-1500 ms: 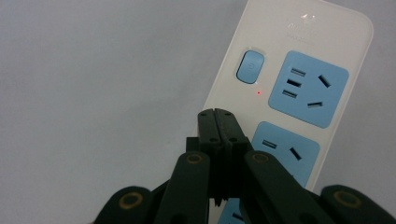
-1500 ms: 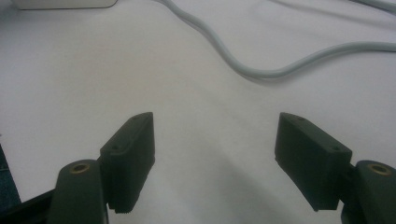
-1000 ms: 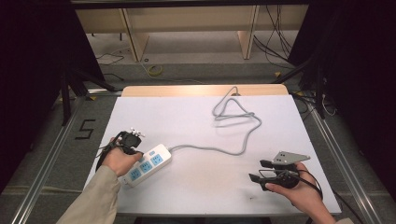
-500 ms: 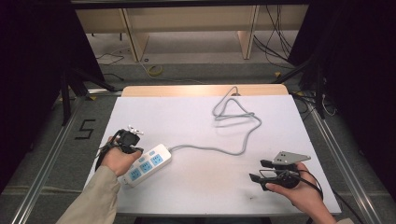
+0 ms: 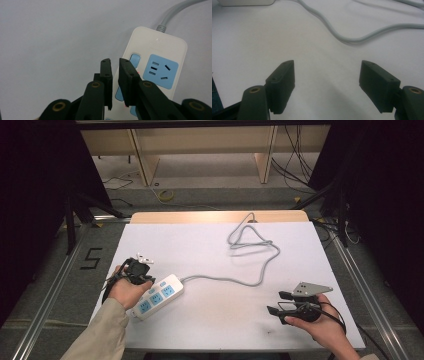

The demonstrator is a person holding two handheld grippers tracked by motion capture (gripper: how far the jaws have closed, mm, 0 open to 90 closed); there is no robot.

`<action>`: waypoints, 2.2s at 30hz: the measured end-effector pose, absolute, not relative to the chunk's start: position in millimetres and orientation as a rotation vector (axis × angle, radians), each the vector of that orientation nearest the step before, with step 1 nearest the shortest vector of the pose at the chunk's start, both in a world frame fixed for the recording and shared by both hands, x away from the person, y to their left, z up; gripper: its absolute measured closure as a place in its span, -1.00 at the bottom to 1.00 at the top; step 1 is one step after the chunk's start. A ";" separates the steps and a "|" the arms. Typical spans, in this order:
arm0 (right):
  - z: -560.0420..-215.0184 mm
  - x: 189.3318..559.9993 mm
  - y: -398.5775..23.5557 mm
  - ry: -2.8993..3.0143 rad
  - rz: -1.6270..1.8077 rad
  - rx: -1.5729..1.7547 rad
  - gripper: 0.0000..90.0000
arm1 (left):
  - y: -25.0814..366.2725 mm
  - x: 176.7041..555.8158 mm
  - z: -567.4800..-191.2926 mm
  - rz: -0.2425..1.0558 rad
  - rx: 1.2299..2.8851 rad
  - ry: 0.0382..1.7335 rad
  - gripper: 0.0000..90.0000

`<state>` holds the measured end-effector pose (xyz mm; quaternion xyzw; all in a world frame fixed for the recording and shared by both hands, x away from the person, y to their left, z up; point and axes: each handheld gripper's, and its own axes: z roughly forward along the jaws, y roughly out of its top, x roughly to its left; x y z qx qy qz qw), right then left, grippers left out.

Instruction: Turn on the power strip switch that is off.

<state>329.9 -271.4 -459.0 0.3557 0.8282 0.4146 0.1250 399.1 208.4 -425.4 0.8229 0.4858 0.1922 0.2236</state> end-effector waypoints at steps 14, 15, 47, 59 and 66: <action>-459.1 329.9 -271.5 2.414 1.207 1.036 -0.35 | 204.7 396.9 -420.3 0.556 2.198 1.255 0.50; -459.1 329.9 -271.4 2.413 1.208 1.037 -0.35 | 204.2 396.8 -420.2 0.560 2.192 1.245 0.48; -458.9 329.8 -271.3 2.414 1.211 1.035 -0.35 | 194.5 396.2 -417.4 0.537 2.076 1.071 -0.51; -458.8 329.8 -271.3 2.414 1.214 1.036 -0.35 | 179.7 390.4 -418.9 0.513 2.065 0.977 -0.54; -459.1 329.9 -271.1 2.417 1.214 1.031 -0.36 | 166.5 385.9 -420.4 0.475 2.078 0.936 -0.55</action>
